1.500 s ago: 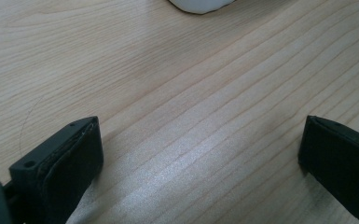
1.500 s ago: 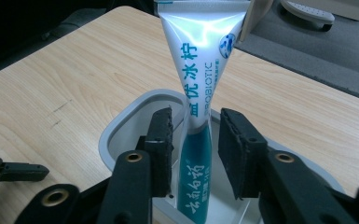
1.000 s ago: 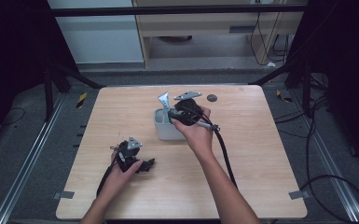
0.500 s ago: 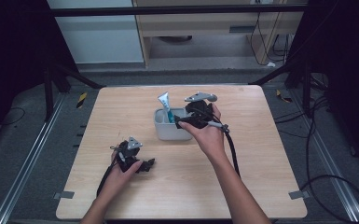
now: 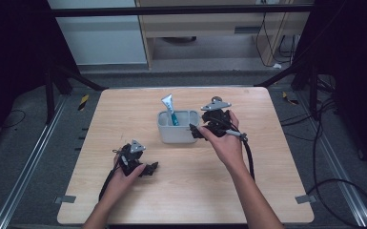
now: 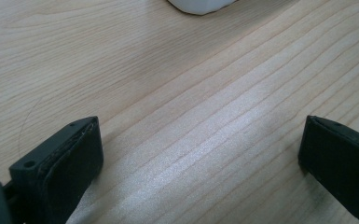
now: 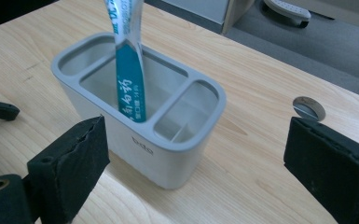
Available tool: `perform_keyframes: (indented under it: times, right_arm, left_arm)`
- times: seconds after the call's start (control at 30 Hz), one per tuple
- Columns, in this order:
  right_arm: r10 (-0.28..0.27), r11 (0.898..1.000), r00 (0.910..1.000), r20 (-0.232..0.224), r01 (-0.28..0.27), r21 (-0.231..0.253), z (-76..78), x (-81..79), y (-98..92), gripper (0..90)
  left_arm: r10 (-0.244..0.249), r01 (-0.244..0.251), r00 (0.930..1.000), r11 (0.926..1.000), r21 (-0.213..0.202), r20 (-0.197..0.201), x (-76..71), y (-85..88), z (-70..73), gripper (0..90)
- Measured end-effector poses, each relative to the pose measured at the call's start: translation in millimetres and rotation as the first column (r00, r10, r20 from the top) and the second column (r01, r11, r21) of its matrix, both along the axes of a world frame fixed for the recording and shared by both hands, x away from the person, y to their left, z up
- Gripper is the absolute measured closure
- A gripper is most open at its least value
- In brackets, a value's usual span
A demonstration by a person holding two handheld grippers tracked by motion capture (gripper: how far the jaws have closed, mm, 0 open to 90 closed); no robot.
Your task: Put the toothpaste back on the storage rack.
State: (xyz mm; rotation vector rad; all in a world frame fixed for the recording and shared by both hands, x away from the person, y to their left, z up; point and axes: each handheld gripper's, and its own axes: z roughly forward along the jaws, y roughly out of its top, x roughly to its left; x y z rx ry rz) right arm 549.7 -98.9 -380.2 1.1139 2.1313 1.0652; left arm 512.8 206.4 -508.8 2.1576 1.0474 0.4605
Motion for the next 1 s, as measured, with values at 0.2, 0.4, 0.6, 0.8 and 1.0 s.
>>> perform_keyframes:
  times: [0.2,0.4,0.6,0.8,1.0]
  right_arm:
    - [-0.027,0.999,0.9996,-0.013,0.026,-0.018,-7.3,-5.5,-17.2,10.7]
    - [-0.051,0.998,0.9985,-0.022,0.05,-0.031,-12.5,-9.5,-33.4,11.6]
    - [-0.058,0.996,0.998,-0.022,0.057,-0.067,-15.4,-13.5,-43.4,11.9]
    - [-0.079,0.994,0.9964,-0.031,0.077,-0.074,-21.9,-16.6,-54.1,12.3]
    - [-0.114,0.991,0.9918,-0.058,0.109,-0.079,-35.8,-19.2,-68.3,12.6]
  left_arm:
    - [0.0,0.0,1.0,1.0,0.001,0.0,0.0,0.0,0.0,0.0]
    - [0.0,0.0,1.0,1.0,0.001,0.0,0.1,-0.1,0.1,0.0]
    - [0.0,0.0,1.0,1.0,0.0,0.0,0.1,-0.2,0.0,0.0]
    - [0.0,0.0,1.0,1.0,0.001,0.0,0.1,-0.2,0.0,0.0]
    - [0.0,0.0,1.0,1.0,0.001,0.0,0.1,-0.2,0.0,0.0]
